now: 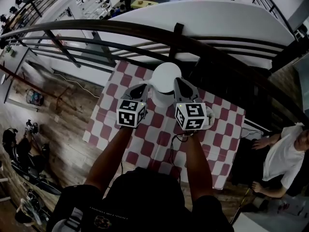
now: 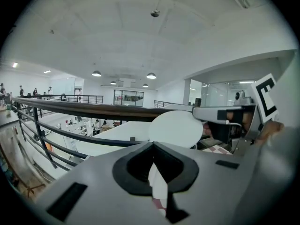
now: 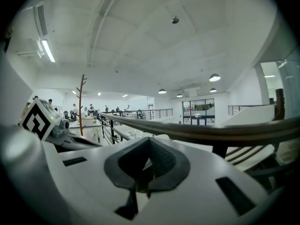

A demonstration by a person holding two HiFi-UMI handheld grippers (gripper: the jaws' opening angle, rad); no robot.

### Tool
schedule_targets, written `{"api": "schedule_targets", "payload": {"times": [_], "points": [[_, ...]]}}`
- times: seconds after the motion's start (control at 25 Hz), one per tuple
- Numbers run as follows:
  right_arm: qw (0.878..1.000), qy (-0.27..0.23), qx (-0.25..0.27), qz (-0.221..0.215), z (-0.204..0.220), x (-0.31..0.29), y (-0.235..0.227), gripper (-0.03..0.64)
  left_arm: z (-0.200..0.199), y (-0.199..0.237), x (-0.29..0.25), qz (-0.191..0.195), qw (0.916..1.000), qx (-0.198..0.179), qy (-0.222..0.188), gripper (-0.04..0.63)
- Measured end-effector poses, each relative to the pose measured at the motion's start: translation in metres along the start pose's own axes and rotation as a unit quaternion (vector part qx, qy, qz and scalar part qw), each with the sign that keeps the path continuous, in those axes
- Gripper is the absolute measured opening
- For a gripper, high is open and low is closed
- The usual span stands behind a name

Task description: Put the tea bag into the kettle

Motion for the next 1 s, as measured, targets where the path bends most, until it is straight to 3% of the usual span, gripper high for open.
{"api": "schedule_targets", "payload": {"times": [0.12, 0.24, 0.56, 0.76, 1.0], "points": [[0.999, 0.048, -0.005, 0.012, 0.039, -0.008, -0.001, 0.014, 0.006, -0.001, -0.003, 0.003, 1.0, 0.002, 0.005, 0.003], [0.999, 0.035, -0.028, 0.024, 0.059, -0.013, -0.005, 0.012, 0.008, -0.002, -0.009, 0.007, 0.9999, 0.002, 0.009, 0.003], [0.999, 0.02, -0.035, 0.017, 0.062, -0.015, -0.006, 0.013, 0.017, -0.007, -0.013, 0.018, 0.9997, 0.004, 0.014, 0.003], [0.999, 0.037, -0.033, 0.016, 0.061, -0.015, -0.002, 0.014, 0.018, -0.009, -0.006, 0.023, 0.9997, 0.005, 0.009, 0.003], [0.998, 0.039, -0.055, 0.016, 0.05, 0.013, 0.002, 0.014, 0.014, -0.017, 0.01, 0.035, 0.9994, -0.004, 0.005, 0.003]]}}
Point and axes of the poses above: the fingertips, and each gripper's own axes: x backward along the fingers, y to its left, z out of its underside, the point moved 9 cm from there along x, backward along the fingers, and after that the axes turned 7 degrees about z, right-handed, at the moved point
